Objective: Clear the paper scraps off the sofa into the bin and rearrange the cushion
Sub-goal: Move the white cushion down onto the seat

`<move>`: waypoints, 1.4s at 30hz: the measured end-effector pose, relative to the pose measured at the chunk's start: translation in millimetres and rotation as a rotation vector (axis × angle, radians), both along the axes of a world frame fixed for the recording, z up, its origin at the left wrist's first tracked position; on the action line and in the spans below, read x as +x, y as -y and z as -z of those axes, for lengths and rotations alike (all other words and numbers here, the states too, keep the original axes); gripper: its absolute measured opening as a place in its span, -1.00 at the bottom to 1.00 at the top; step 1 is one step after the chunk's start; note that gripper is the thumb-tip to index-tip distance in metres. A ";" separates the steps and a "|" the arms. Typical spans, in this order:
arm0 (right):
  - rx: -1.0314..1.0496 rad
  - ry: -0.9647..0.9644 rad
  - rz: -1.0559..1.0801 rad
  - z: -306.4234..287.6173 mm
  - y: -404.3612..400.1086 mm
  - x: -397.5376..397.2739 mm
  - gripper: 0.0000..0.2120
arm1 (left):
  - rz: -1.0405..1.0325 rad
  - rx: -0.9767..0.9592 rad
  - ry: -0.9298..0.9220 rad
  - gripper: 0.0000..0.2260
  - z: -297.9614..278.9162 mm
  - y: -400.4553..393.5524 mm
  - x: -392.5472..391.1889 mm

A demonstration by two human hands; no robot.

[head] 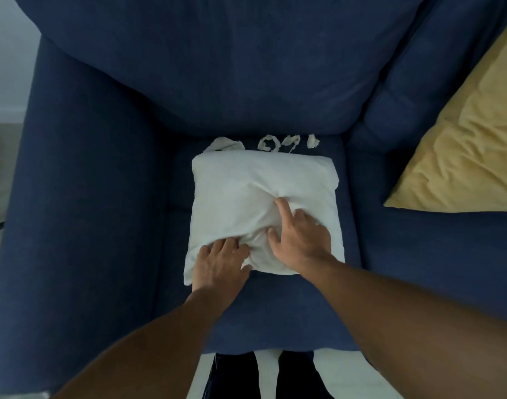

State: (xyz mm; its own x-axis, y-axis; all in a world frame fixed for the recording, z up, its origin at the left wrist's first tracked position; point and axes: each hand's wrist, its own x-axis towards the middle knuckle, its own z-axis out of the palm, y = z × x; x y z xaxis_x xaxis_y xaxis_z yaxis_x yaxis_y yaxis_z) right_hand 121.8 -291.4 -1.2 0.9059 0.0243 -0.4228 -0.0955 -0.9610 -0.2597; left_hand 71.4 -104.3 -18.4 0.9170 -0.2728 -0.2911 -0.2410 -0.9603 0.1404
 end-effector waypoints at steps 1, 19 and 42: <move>0.001 0.000 -0.001 3.4 0.7 -5.2 -0.39 | -0.014 -0.020 -0.011 -0.79 2.7 -0.4 -3.3; -0.101 0.156 0.040 8.2 -7.7 47.8 -0.41 | -0.334 -0.191 -0.110 -0.46 -4.3 -4.1 75.3; -0.074 -0.180 0.020 4.7 26.5 139.9 -0.33 | -0.399 -0.148 -0.403 -0.31 -8.7 -3.5 215.7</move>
State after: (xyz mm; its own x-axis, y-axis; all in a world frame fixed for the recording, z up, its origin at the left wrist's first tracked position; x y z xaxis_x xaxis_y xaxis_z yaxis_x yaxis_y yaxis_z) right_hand 261.7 -317.9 -5.8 0.8154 -0.0297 -0.5782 -0.1529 -0.9743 -0.1655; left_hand 287.1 -100.8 -9.7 0.7822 0.0065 -0.6230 0.2352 -0.9291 0.2855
